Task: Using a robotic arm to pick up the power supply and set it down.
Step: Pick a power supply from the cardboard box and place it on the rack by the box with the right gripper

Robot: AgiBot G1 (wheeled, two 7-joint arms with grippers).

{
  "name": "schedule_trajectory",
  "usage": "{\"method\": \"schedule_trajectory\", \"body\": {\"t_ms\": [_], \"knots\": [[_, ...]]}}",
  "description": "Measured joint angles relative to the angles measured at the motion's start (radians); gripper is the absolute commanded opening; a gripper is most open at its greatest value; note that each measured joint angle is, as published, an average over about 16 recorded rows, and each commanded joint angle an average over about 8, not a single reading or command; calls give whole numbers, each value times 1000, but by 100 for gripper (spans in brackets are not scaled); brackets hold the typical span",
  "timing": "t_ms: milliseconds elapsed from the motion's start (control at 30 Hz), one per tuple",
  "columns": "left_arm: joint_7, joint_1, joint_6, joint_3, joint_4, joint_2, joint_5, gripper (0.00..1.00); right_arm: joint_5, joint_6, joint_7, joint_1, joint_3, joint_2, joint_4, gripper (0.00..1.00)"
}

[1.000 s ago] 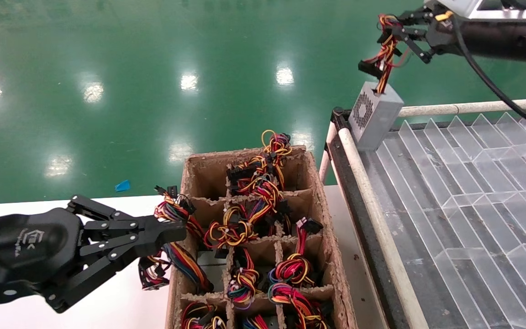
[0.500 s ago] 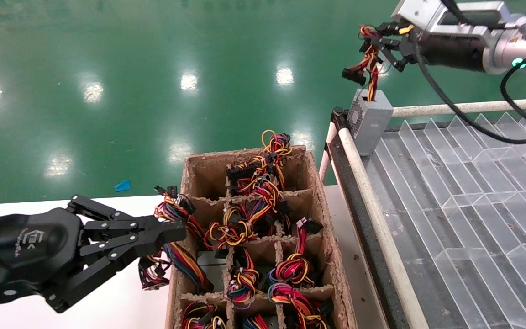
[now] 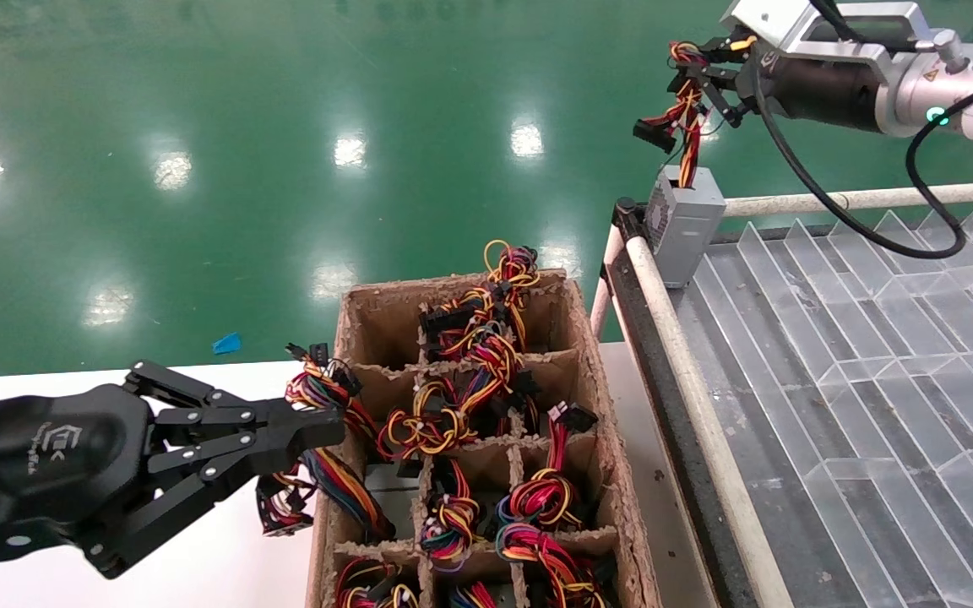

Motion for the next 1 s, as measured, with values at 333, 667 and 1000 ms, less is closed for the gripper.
{"method": "schedule_trajectory", "body": {"t_ms": [333,667,1000], "knots": [[0,0,0,0,0,0,0,0,-12,5,23,-1,-8,-15,7,100],[0,0,0,0,0,0,0,0,-64,10,17,14,-44,-45,19,100],[0,0,0,0,0,0,0,0,-123,-8,-3,39,-85,-60,26,100]]}}
